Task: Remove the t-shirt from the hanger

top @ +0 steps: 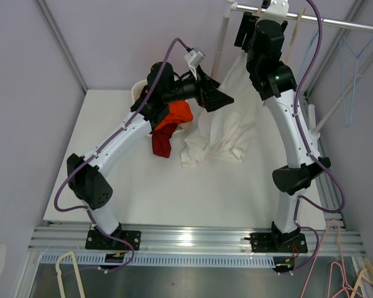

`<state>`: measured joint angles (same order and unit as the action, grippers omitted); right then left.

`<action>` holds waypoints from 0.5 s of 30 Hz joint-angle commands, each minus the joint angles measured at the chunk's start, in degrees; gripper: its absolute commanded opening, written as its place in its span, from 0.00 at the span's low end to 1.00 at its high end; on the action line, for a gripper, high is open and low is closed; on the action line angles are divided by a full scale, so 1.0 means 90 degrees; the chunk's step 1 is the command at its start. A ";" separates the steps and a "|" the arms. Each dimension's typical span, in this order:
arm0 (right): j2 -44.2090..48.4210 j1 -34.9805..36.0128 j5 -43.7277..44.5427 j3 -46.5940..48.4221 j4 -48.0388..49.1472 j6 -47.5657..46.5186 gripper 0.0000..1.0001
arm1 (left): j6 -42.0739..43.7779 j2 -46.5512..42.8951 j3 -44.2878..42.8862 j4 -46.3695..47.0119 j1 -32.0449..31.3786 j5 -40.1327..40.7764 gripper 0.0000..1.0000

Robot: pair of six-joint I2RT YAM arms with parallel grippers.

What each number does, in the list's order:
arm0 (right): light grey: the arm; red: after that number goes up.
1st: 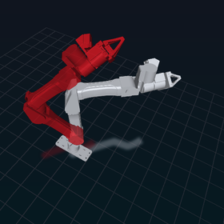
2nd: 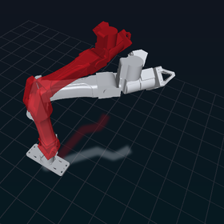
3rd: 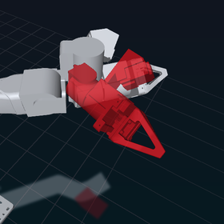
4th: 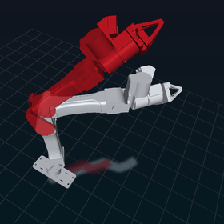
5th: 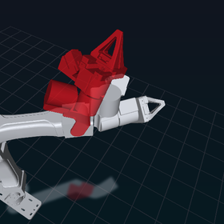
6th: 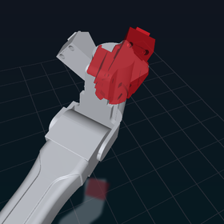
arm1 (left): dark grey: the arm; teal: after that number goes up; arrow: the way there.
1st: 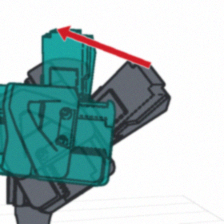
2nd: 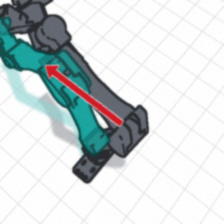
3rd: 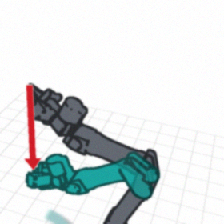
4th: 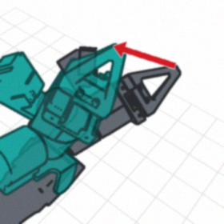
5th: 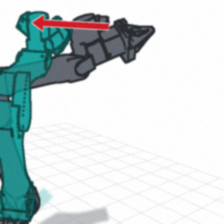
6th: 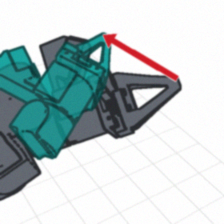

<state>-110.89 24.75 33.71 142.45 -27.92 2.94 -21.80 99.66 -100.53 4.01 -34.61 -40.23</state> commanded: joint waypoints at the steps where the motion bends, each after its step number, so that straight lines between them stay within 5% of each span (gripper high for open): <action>1: -0.0208 -0.0016 0.0258 0.0158 0.0504 -0.0228 0.73 | 0.0196 -0.0038 -0.0236 -0.0006 -0.0148 -0.0022 0.99; 7: -0.0432 -0.0114 0.0355 0.0178 0.0700 -0.0278 0.56 | 0.0216 -0.0194 -0.0070 -0.0006 -0.0217 0.0046 0.99; 15: -0.0579 -0.0240 0.0531 0.0148 0.0983 -0.0462 0.56 | 0.0313 -0.0194 -0.0148 -0.0094 -0.0227 0.0066 0.99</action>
<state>-115.63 23.14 36.45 142.45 -23.40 0.64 -20.40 99.66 -100.51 2.55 -36.25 -39.64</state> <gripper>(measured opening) 0.555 0.992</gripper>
